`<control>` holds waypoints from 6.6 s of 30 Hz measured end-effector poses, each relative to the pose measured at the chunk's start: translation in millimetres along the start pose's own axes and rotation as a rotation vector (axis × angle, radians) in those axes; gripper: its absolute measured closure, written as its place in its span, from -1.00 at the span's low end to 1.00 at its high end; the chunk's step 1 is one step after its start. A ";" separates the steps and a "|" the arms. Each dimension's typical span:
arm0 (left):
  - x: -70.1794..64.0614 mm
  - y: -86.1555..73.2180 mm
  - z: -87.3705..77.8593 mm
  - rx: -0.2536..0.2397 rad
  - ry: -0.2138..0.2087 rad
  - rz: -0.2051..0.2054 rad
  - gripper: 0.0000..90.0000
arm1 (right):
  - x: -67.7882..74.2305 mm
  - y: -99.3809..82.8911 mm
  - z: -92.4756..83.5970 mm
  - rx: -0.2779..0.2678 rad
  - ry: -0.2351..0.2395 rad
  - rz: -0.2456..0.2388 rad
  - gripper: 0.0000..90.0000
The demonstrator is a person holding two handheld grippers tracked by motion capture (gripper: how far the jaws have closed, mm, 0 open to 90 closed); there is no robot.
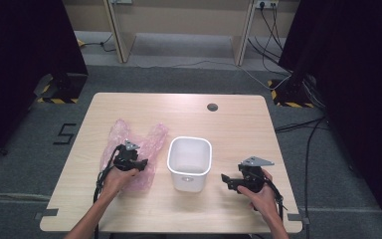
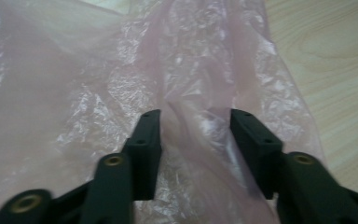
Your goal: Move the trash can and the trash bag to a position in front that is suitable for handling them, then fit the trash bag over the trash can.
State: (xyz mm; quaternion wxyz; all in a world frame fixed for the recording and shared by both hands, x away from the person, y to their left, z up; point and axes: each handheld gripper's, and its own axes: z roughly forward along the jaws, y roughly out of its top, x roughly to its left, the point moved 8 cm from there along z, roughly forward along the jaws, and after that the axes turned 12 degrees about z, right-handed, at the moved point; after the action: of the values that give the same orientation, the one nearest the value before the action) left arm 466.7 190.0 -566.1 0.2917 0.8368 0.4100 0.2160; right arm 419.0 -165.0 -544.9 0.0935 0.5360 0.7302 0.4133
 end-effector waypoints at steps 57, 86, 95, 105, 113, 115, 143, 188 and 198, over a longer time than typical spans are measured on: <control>-2.4 64.3 -90.6 -0.412 -0.064 -0.033 0.99 | -3.2 4.4 -6.3 -0.024 -0.007 0.010 -0.60; -49.4 163.0 -143.5 -0.605 -0.080 0.090 0.99 | 77.6 133.6 -71.1 -0.195 0.184 0.072 -0.61; -76.5 190.9 -141.8 -0.643 -0.081 0.134 0.99 | 121.3 168.7 -68.7 -0.220 0.289 0.060 -0.62; -110.6 204.1 -122.5 -0.622 -0.111 0.185 0.99 | 138.7 188.7 -61.2 -0.233 0.344 0.078 -0.61; -126.2 204.5 -121.8 -0.621 -0.160 0.203 0.92 | 130.1 192.0 -53.9 -0.245 0.384 0.095 0.15; -127.4 202.9 -121.0 -0.619 -0.192 0.195 0.82 | 129.2 189.1 -52.9 -0.249 0.373 0.056 0.39; -11.8 144.0 -76.2 -0.434 -0.239 -0.170 -0.12 | 98.9 172.3 -60.5 -0.259 0.411 -0.083 0.83; -113.1 154.2 -95.0 -0.429 -0.421 0.130 -0.03 | 122.9 135.8 -19.8 -0.183 0.321 -0.249 0.69; -76.5 132.0 -124.5 -0.491 -0.310 0.065 -0.18 | 112.2 127.7 -25.8 -0.182 0.314 -0.246 0.69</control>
State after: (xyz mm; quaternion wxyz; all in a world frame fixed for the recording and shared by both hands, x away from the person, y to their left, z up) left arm 422.2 101.4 -396.0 0.5378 0.7767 0.2691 0.1876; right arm 448.4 -70.7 -404.1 0.0762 0.3613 0.7553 0.5415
